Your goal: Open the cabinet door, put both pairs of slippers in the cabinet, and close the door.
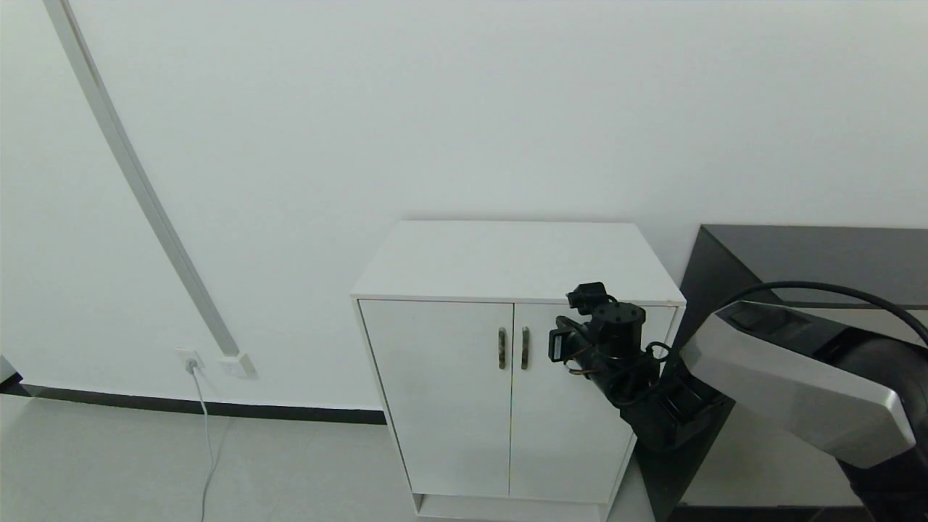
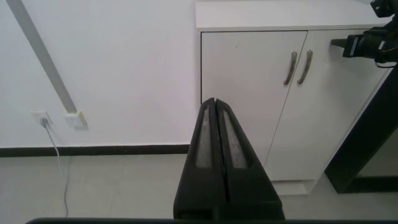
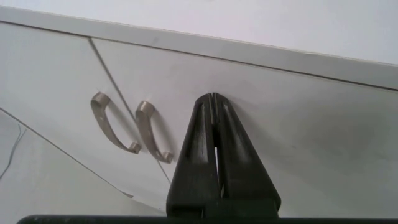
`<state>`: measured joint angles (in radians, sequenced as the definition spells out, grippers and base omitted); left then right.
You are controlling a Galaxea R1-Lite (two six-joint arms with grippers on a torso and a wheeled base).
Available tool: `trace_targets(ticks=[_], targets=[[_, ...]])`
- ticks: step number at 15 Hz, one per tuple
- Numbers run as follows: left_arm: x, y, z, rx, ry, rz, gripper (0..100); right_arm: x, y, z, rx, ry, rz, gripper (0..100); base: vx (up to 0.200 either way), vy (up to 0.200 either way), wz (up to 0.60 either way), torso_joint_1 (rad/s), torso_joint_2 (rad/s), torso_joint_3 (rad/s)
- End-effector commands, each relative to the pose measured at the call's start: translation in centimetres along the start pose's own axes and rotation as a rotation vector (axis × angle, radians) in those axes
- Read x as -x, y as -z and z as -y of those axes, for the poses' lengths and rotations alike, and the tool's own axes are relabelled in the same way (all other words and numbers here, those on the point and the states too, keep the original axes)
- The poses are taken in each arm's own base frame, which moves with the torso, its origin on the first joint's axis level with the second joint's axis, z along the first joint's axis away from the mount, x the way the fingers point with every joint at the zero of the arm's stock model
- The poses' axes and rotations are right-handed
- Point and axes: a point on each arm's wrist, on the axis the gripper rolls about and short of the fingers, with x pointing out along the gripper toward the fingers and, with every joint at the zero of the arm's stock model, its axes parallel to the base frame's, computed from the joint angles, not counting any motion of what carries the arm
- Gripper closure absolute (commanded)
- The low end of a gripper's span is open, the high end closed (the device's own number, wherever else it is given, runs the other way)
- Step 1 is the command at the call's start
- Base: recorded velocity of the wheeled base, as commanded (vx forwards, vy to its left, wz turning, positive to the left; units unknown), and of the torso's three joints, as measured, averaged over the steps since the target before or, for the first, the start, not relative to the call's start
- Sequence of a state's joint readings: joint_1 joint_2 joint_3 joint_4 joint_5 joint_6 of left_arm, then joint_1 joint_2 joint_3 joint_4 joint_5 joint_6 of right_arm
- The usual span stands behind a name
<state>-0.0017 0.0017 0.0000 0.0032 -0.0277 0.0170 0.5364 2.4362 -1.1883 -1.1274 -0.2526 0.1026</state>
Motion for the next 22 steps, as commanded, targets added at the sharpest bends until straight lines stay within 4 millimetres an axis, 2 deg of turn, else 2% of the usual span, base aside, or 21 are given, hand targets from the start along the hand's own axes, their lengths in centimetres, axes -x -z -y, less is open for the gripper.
trace_targets(ticks=[1,5,6,9,11,13,16,20,21,22], targets=[[0.0,0.0,0.0,0.000,0.000,0.000,100,1.0,-1.3,0.0,-0.004,-0.006,0.017,100,0.000,0.000,0.00,0.000,0.00,0.000],[0.0,0.0,0.0,0.000,0.000,0.000,100,3.3,-2.3,1.3,-0.013,0.018,0.047,100,0.000,0.000,0.00,0.000,0.00,0.000],[0.0,0.0,0.0,0.000,0.000,0.000,100,4.7,-3.3,3.3,-0.019,0.060,0.058,100,0.000,0.000,0.00,0.000,0.00,0.000],[0.0,0.0,0.0,0.000,0.000,0.000,100,7.2,-5.1,7.6,-0.028,0.162,0.070,100,0.000,0.000,0.00,0.000,0.00,0.000],[0.0,0.0,0.0,0.000,0.000,0.000,100,8.8,-5.7,9.5,-0.030,0.210,0.063,100,0.000,0.000,0.00,0.000,0.00,0.000],[0.0,0.0,0.0,0.000,0.000,0.000,100,11.7,-6.5,12.0,-0.034,0.285,0.065,100,0.000,0.000,0.00,0.000,0.00,0.000],[0.0,0.0,0.0,0.000,0.000,0.000,100,15.9,-7.6,14.2,-0.038,0.354,0.070,100,0.000,0.000,0.00,0.000,0.00,0.000],[0.0,0.0,0.0,0.000,0.000,0.000,100,21.8,-9.4,15.1,-0.022,0.406,0.124,100,0.000,0.000,0.00,0.000,0.00,0.000],[0.0,0.0,0.0,0.000,0.000,0.000,100,22.7,-9.6,15.2,-0.014,0.413,0.133,100,0.000,0.000,0.00,0.000,0.00,0.000],[0.0,0.0,0.0,0.000,0.000,0.000,100,24.9,-10.0,15.4,-0.009,0.416,0.159,100,0.000,0.000,0.00,0.000,0.00,0.000]])
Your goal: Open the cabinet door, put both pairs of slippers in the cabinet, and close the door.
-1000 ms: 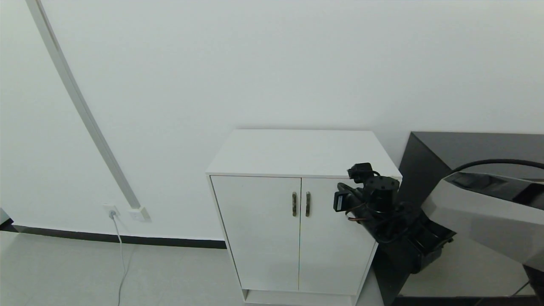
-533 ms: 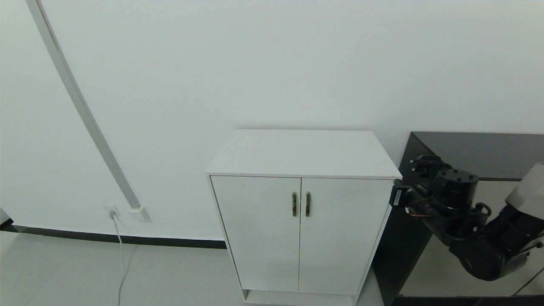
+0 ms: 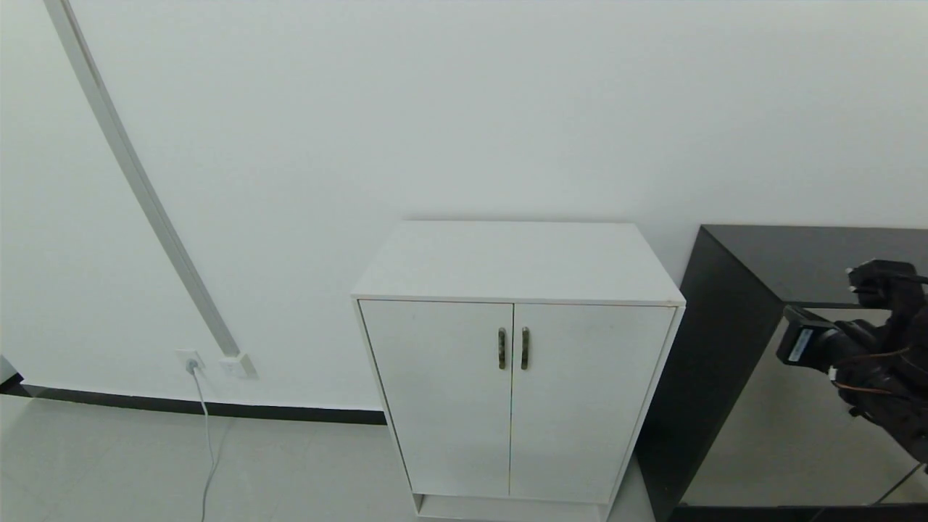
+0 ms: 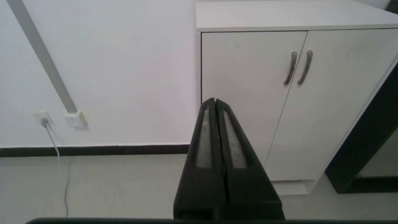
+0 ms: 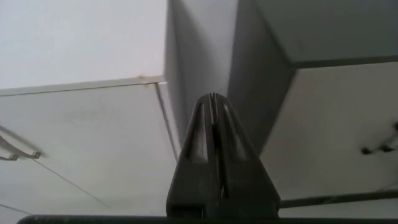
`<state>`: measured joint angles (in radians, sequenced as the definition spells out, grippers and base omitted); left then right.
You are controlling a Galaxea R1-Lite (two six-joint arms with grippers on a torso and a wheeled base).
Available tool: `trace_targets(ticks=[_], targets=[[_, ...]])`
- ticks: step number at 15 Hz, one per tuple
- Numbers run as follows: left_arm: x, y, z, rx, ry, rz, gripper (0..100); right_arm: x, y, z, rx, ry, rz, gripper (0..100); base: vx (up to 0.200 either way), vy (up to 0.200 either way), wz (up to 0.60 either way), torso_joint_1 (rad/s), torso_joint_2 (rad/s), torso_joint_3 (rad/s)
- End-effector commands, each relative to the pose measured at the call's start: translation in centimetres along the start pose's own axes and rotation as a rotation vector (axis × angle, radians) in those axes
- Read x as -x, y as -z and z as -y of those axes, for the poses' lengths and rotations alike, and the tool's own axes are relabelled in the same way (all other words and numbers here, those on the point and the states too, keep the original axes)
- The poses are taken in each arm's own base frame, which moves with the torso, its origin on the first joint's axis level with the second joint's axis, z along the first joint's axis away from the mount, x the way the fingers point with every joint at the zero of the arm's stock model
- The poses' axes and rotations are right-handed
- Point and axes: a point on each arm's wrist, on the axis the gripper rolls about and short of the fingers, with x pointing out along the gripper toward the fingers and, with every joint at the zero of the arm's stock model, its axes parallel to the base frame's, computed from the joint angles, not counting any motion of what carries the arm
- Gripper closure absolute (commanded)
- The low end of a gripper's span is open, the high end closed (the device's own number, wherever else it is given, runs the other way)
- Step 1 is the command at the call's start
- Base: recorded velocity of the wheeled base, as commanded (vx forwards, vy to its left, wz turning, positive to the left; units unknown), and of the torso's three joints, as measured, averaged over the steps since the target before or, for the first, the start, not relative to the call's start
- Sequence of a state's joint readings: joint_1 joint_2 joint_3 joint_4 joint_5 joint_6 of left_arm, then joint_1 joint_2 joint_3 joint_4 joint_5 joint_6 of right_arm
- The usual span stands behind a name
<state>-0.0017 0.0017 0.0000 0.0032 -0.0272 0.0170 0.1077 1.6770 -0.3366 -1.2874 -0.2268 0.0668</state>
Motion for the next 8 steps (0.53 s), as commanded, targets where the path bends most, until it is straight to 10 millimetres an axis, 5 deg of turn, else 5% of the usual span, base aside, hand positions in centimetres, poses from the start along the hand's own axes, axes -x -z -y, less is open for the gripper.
trace_targets(ticks=[1,8], targets=[[0.0,0.0,0.0,0.000,0.000,0.000,100,4.3,-1.9,2.0,-0.006,0.023,0.080,100,0.000,0.000,0.00,0.000,0.00,0.000],[0.0,0.0,0.0,0.000,0.000,0.000,100,14.6,-2.8,3.7,0.023,-0.044,0.031,100,0.000,0.000,0.00,0.000,0.00,0.000]])
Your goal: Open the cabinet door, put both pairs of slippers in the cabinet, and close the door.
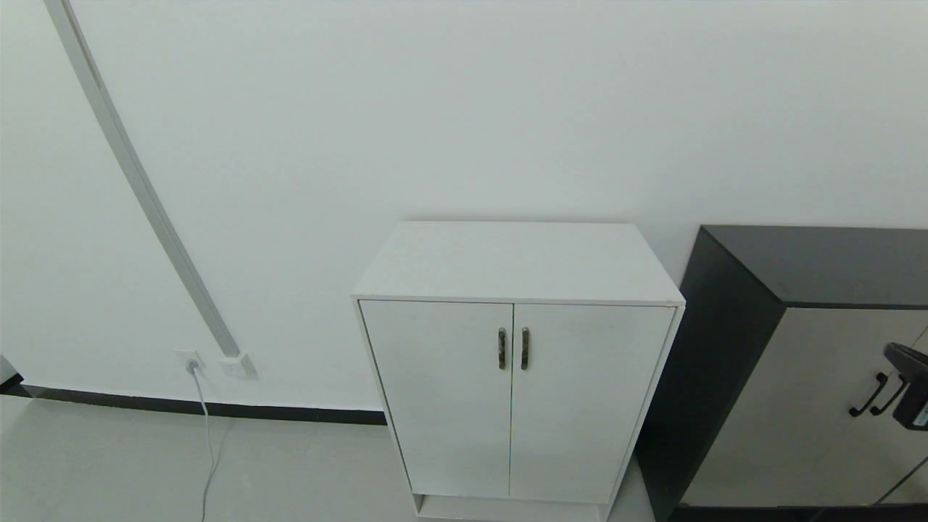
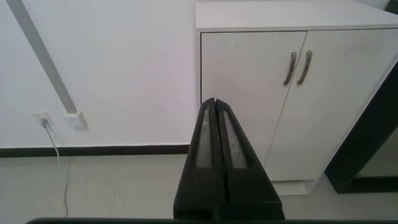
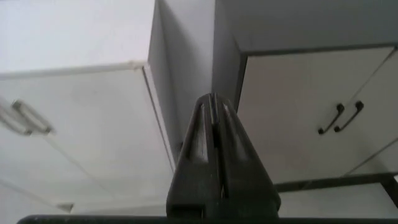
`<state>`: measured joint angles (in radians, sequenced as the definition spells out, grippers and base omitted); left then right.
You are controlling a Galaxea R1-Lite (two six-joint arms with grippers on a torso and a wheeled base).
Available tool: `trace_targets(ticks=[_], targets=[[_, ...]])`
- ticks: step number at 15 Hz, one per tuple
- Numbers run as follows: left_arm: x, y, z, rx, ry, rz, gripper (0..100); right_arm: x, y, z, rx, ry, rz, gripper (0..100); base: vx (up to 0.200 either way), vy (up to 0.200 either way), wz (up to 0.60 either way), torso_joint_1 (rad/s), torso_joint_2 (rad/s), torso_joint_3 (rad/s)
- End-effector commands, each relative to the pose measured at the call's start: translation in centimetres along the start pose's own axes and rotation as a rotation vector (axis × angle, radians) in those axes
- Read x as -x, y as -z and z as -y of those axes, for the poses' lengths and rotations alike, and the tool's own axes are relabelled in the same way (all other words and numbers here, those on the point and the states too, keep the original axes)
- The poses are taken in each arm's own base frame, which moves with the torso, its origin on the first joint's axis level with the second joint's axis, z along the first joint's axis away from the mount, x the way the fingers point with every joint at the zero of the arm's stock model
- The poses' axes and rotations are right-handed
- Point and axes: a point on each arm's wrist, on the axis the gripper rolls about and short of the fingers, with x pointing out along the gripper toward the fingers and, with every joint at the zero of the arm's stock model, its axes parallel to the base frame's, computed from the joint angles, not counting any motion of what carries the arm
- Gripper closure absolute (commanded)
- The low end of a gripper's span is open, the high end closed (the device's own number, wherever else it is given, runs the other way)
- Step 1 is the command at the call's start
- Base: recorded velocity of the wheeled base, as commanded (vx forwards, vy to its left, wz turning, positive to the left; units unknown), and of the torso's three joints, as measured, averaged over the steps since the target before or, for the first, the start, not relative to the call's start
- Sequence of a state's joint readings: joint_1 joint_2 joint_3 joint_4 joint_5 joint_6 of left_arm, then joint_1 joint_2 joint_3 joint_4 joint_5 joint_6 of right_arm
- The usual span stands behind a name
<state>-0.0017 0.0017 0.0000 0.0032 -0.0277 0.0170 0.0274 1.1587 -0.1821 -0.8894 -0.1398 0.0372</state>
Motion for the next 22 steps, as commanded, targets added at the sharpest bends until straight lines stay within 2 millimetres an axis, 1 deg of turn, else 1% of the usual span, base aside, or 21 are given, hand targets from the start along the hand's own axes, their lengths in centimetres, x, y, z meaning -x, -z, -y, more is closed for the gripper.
trace_targets(ticks=[1,2,4,5,7,8,9,14,18,20,22], targets=[[0.0,0.0,0.0,0.000,0.000,0.000,100,4.4,-0.7,0.5,-0.006,-0.038,0.067,100,0.000,0.000,0.00,0.000,0.00,0.000],[0.0,0.0,0.0,0.000,0.000,0.000,100,7.5,0.0,0.9,-0.003,-0.059,0.040,100,0.000,0.000,0.00,0.000,0.00,0.000],[0.0,0.0,0.0,0.000,0.000,0.000,100,9.5,0.9,1.2,0.001,-0.094,0.007,100,0.000,0.000,0.00,0.000,0.00,0.000],[0.0,0.0,0.0,0.000,0.000,0.000,100,10.4,1.9,1.3,0.004,-0.119,-0.031,100,0.000,0.000,0.00,0.000,0.00,0.000],[0.0,0.0,0.0,0.000,0.000,0.000,100,11.4,3.6,1.4,0.007,-0.154,-0.090,100,0.000,0.000,0.00,0.000,0.00,0.000],[0.0,0.0,0.0,0.000,0.000,0.000,100,12.2,5.4,1.5,0.009,-0.176,-0.139,100,0.000,0.000,0.00,0.000,0.00,0.000],[0.0,0.0,0.0,0.000,0.000,0.000,100,12.5,6.5,1.6,0.010,-0.191,-0.156,100,0.000,0.000,0.00,0.000,0.00,0.000],[0.0,0.0,0.0,0.000,0.000,0.000,100,13.0,9.1,1.7,0.020,-0.240,-0.198,100,0.000,0.000,0.00,0.000,0.00,0.000],[0.0,0.0,0.0,0.000,0.000,0.000,100,13.3,9.2,1.8,0.021,-0.251,-0.178,100,0.000,0.000,0.00,0.000,0.00,0.000],[0.0,0.0,0.0,0.000,0.000,0.000,100,13.6,9.7,1.9,0.109,-0.274,-0.182,100,0.000,0.000,0.00,0.000,0.00,0.000],[0.0,0.0,0.0,0.000,0.000,0.000,100,13.6,9.7,1.9,0.113,-0.294,-0.169,100,0.000,0.000,0.00,0.000,0.00,0.000]])
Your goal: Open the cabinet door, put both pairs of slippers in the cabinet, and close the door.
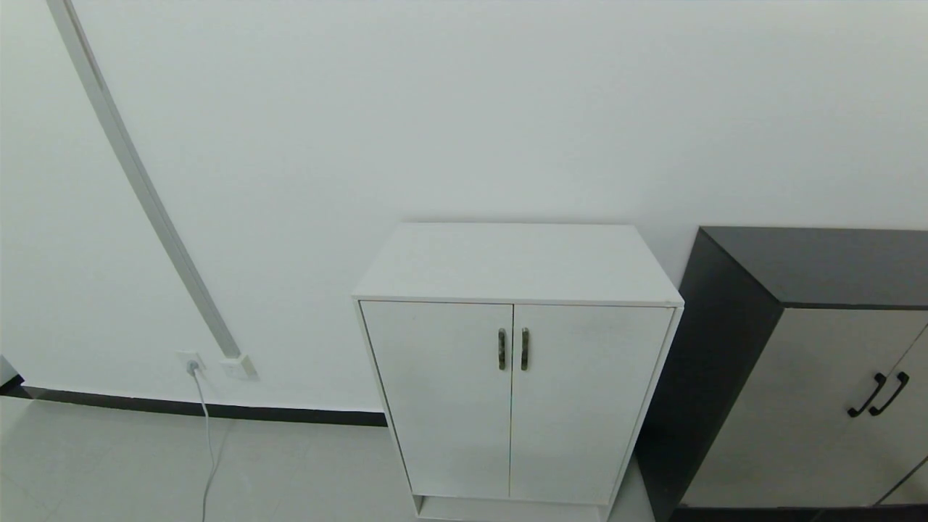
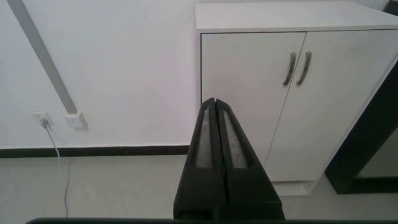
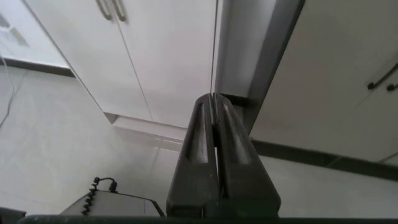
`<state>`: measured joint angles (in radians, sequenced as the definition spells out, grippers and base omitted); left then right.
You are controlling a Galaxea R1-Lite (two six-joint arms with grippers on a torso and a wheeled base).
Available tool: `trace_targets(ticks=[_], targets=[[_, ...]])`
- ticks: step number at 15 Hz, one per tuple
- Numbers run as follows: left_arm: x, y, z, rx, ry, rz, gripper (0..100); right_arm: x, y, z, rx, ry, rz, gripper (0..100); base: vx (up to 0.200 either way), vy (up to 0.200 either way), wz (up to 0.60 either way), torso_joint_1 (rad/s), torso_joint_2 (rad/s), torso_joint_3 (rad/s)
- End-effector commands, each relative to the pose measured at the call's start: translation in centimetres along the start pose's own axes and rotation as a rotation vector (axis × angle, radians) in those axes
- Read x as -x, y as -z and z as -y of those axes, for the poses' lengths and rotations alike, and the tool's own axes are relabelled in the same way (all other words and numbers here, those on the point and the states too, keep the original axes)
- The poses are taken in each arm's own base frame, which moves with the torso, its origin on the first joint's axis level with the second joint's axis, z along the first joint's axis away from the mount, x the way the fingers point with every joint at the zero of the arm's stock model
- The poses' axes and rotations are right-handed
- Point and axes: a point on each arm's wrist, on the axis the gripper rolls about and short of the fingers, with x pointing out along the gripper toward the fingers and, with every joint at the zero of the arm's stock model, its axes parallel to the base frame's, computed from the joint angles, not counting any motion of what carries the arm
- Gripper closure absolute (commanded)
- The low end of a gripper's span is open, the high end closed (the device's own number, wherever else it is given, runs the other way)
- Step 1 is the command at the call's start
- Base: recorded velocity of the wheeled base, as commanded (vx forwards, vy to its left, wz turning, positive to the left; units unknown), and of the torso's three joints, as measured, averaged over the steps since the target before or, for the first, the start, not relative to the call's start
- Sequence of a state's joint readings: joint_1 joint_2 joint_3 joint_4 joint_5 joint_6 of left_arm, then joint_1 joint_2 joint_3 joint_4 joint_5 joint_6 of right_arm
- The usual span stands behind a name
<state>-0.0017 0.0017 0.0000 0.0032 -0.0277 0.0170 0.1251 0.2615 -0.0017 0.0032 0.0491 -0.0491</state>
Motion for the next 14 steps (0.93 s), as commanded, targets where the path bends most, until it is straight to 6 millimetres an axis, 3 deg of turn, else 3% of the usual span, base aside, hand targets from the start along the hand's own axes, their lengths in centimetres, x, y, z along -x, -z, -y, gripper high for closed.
trace_targets(ticks=[1,8,14], targets=[[0.0,0.0,0.0,0.000,0.000,0.000,100,0.1,0.1,0.0,-0.003,-0.002,0.010,100,0.000,0.000,0.00,0.000,0.00,0.000],[0.0,0.0,0.0,0.002,0.000,0.000,100,1.2,0.5,-0.4,-0.034,0.199,0.165,100,0.000,0.000,0.00,0.000,0.00,0.000],[0.0,0.0,0.0,0.003,-0.002,0.000,100,1.8,0.8,-0.4,-0.058,0.125,0.257,100,0.000,0.000,0.00,0.000,0.00,0.000]])
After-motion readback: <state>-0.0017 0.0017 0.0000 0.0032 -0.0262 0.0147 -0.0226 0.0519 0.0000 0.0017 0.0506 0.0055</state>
